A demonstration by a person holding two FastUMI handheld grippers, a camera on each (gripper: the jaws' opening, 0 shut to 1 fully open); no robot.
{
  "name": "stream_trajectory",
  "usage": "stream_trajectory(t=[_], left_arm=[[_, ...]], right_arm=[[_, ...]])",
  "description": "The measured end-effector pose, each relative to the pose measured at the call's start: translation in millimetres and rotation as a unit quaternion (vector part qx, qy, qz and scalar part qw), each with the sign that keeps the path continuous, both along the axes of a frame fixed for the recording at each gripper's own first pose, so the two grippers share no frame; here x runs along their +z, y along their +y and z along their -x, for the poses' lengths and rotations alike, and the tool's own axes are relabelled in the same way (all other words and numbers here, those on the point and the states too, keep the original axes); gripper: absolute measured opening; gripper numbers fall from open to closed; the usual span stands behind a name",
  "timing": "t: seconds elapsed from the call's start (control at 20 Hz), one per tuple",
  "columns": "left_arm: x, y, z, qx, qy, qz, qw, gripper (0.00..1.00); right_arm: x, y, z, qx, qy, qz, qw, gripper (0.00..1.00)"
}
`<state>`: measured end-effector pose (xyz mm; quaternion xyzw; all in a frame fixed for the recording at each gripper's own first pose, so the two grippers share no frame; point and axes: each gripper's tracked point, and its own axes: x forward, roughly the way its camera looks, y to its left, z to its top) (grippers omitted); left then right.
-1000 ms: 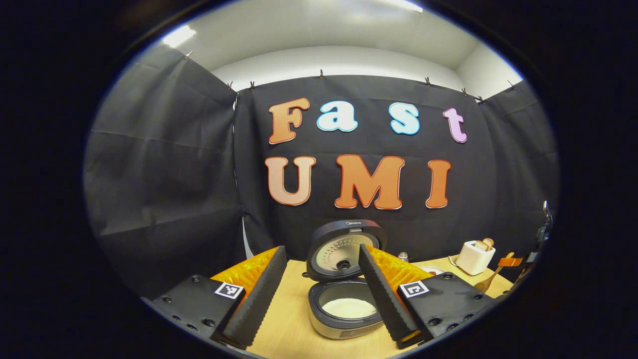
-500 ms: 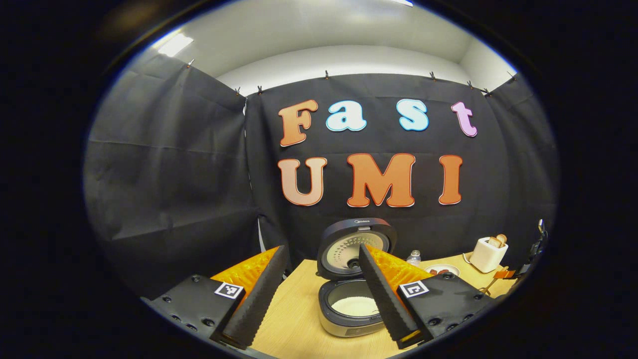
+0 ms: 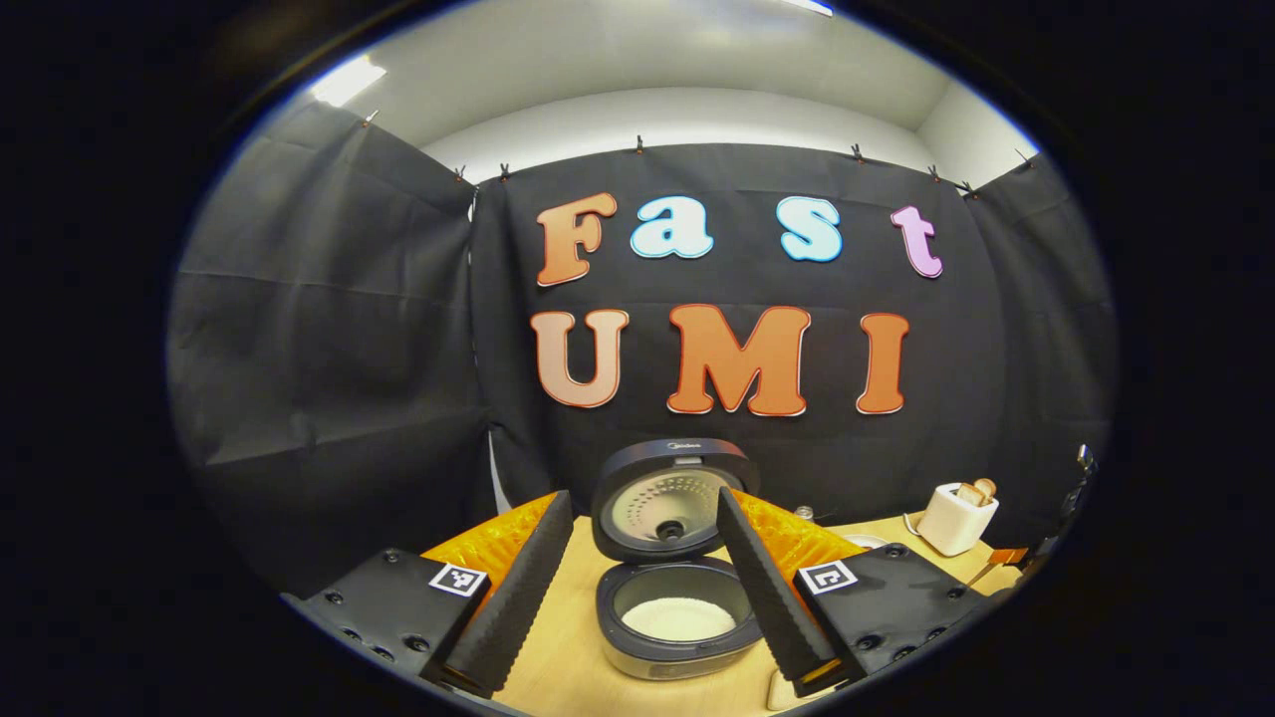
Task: Close the left gripper, press the button to open the rice cooker; take a wooden spoon from the chopstick holder with the right hand, scoop a spoonful of rice and pour it into the rice cooker, then put the wooden spoon back into the chopstick holder.
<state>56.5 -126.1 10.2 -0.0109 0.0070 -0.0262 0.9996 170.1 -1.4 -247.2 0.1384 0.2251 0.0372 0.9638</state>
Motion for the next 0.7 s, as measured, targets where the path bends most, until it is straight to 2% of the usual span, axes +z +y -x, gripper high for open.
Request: stream_trajectory(t=[0.1, 0.2, 0.25, 0.3, 0.35, 0.55, 0.6, 0.65, 0.7], left_arm=[[2.3, -11.6, -7.8, -0.007, 0.002, -0.003, 1.000, 1.00], [8.2, -28.2, -19.9, -0.023, 0.003, -0.004, 1.000, 0.97], [12.2, -36.4, -26.9, -0.030, 0.005, -0.003, 1.000, 0.94], [16.2, -43.1, -33.8, -0.034, 0.010, -0.003, 0.999, 1.00], [24.5, -49.2, -42.5, -0.036, 0.008, -0.002, 0.999, 1.00], [64.8, -71.7, -90.0, -0.048, -0.001, -0.006, 0.999, 1.00], [71.5, -75.0, -104.3, -0.047, 0.001, -0.007, 0.999, 0.94], [79.7, -79.6, -117.7, -0.050, 0.000, -0.005, 0.999, 1.00], [87.5, -82.2, -131.8, -0.052, -0.002, -0.004, 0.999, 0.99]], right_arm=[[21.2, -21.7, 1.1, -0.014, -0.019, 0.041, 0.999, 0.86], [45.6, -35.1, 3.0, -0.021, -0.041, 0.085, 0.995, 0.94], [60.5, -38.0, 5.0, -0.021, -0.050, 0.101, 0.993, 0.95], [72.4, -42.3, 6.7, -0.026, -0.054, 0.116, 0.991, 0.94], [85.2, -45.0, 9.3, -0.029, -0.063, 0.125, 0.990, 0.95], [133.8, -35.9, 17.4, -0.021, -0.102, 0.118, 0.988, 0.95], [142.1, -33.7, 18.3, -0.016, -0.109, 0.115, 0.987, 0.95], [143.8, -33.2, 19.1, -0.015, -0.110, 0.116, 0.987, 0.95], [146.5, -35.0, 20.7, -0.016, -0.111, 0.119, 0.987, 0.95]])
